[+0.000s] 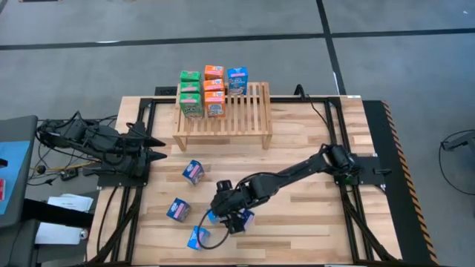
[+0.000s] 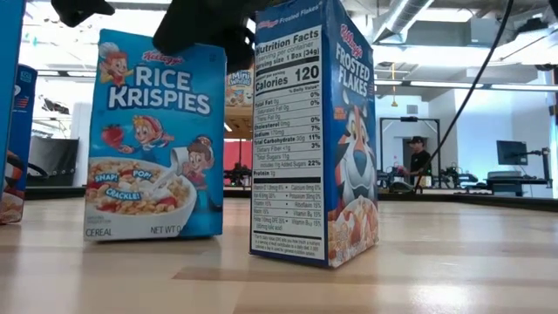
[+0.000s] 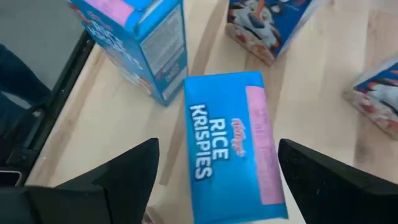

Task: Stack cereal on shelf
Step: Put the top light blue cereal box on the shelf aligned with the other light blue cereal box

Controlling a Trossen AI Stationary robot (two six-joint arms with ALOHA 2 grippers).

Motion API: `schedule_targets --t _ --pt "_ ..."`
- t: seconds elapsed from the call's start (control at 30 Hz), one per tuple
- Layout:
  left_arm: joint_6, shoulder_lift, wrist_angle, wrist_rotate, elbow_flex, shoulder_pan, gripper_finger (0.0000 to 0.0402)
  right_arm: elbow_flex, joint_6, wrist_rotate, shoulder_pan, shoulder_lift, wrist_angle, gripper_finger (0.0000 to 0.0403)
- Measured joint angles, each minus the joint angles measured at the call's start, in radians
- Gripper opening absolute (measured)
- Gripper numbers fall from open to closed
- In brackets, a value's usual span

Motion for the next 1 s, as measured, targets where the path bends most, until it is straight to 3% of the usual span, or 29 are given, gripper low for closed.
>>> schedule_targets --t 0.2,0.53,1.0 --pt "0.000 0.000 -0.003 -0.009 0.000 0.000 0.0228 0.001 -0.006 -0.002 0.002 -0.002 0.004 0.0343" --pt "0.005 0.000 -0.003 -0.032 0.000 0.000 0.0228 -0.037 0.006 -0.056 -0.021 -0.002 0.003 0.0284" --pt "0.016 0.000 -0.003 -0.078 0.000 0.000 0.0228 -0.038 -0.034 -0.122 -0.052 -0.002 0.004 0.0249"
